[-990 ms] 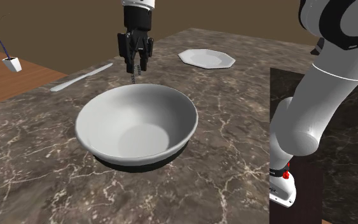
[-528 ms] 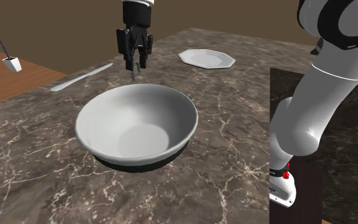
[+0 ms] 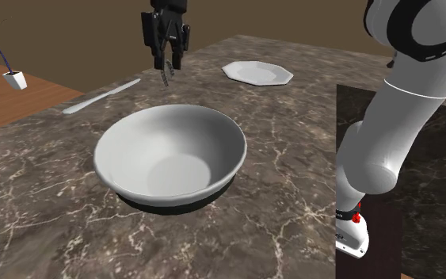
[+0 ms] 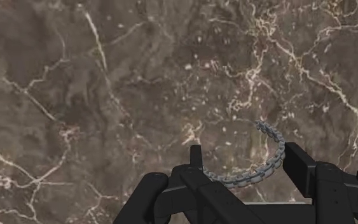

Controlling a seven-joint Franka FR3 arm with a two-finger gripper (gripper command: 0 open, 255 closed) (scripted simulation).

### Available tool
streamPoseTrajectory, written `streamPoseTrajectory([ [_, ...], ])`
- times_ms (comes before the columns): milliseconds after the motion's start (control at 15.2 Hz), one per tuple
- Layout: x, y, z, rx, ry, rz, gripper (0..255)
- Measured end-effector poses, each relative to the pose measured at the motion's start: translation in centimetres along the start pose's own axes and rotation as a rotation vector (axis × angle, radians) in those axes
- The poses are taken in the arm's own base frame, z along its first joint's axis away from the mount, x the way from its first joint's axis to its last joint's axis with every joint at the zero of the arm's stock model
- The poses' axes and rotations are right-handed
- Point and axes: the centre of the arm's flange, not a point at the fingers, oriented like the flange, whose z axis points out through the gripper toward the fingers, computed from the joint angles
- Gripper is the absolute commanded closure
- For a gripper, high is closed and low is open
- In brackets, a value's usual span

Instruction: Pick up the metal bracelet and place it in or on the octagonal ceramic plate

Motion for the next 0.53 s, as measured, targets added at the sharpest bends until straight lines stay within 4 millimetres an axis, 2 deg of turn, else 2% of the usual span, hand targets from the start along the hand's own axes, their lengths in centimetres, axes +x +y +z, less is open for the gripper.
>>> streamPoseTrajectory([
  [396,-0.2,-0.7,-2.8,0.0,0.0,0.0,255],
  [528,-0.8,0.7,-3.5,0.0,0.0,0.0,255],
])
